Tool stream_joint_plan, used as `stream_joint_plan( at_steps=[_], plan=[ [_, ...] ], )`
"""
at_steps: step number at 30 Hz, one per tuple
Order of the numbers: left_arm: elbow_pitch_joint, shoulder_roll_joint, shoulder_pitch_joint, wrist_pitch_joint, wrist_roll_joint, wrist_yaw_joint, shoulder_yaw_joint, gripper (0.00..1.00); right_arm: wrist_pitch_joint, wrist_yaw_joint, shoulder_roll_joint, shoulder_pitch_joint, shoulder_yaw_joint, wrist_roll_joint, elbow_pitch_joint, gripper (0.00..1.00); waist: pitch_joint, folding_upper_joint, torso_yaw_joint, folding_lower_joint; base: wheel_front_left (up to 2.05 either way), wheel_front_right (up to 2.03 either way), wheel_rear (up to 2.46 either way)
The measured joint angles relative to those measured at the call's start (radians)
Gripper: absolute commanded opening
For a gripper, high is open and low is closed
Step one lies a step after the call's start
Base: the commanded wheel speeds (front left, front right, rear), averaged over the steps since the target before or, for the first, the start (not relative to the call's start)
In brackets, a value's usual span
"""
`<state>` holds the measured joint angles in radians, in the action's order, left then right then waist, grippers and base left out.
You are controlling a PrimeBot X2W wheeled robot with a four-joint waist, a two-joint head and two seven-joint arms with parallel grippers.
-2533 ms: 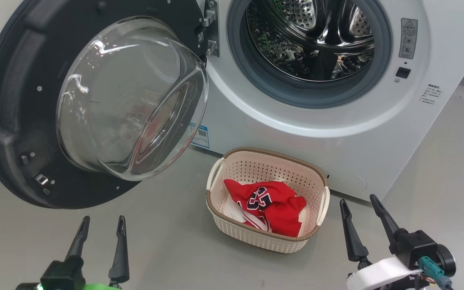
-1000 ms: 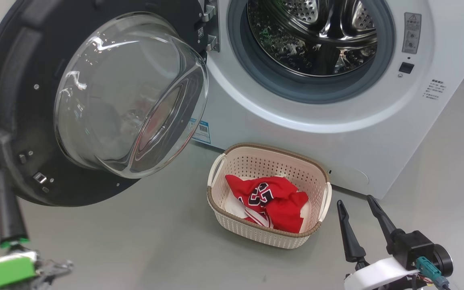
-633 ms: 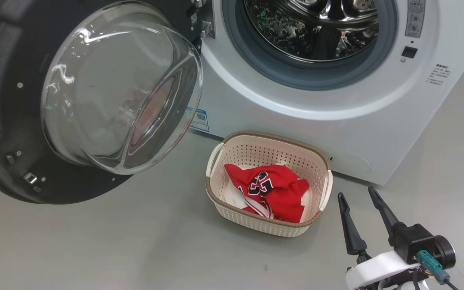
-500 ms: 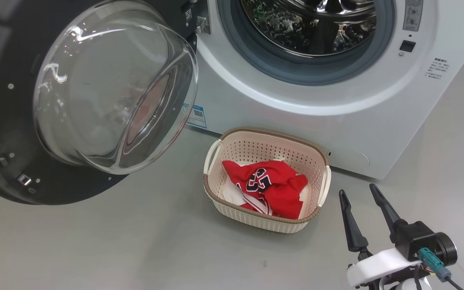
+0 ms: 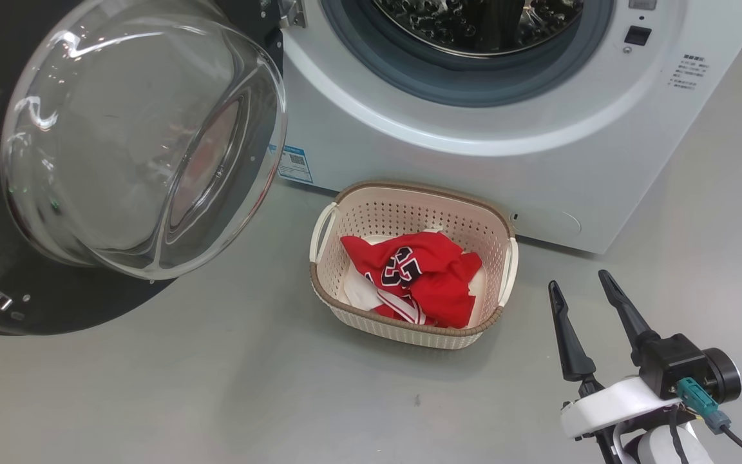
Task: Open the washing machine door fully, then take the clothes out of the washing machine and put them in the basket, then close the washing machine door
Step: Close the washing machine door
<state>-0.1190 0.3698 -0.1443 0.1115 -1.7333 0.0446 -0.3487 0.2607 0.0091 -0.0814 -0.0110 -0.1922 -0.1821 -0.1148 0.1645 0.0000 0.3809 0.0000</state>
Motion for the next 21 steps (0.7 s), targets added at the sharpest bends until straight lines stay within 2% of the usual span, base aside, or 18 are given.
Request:
stream_joint_plan(
  at_steps=[11, 21],
  plan=[
    [-0.100, 0.024, -0.085, 0.042, -0.019, 0.001, -0.002, 0.00, 0.000, 0.001, -0.014, 0.018, 0.012, 0.000, 0.001, 1.00, 0.034, 0.0000, -0.024, 0.0000, 0.00, 0.00, 0.00],
    [-0.159, 0.040, -0.112, 0.095, -0.034, -0.033, 0.028, 0.00, 0.000, 0.001, -0.015, 0.024, 0.013, 0.000, 0.001, 1.00, 0.041, 0.0000, -0.026, 0.0000, 0.00, 0.00, 0.00]
  ],
)
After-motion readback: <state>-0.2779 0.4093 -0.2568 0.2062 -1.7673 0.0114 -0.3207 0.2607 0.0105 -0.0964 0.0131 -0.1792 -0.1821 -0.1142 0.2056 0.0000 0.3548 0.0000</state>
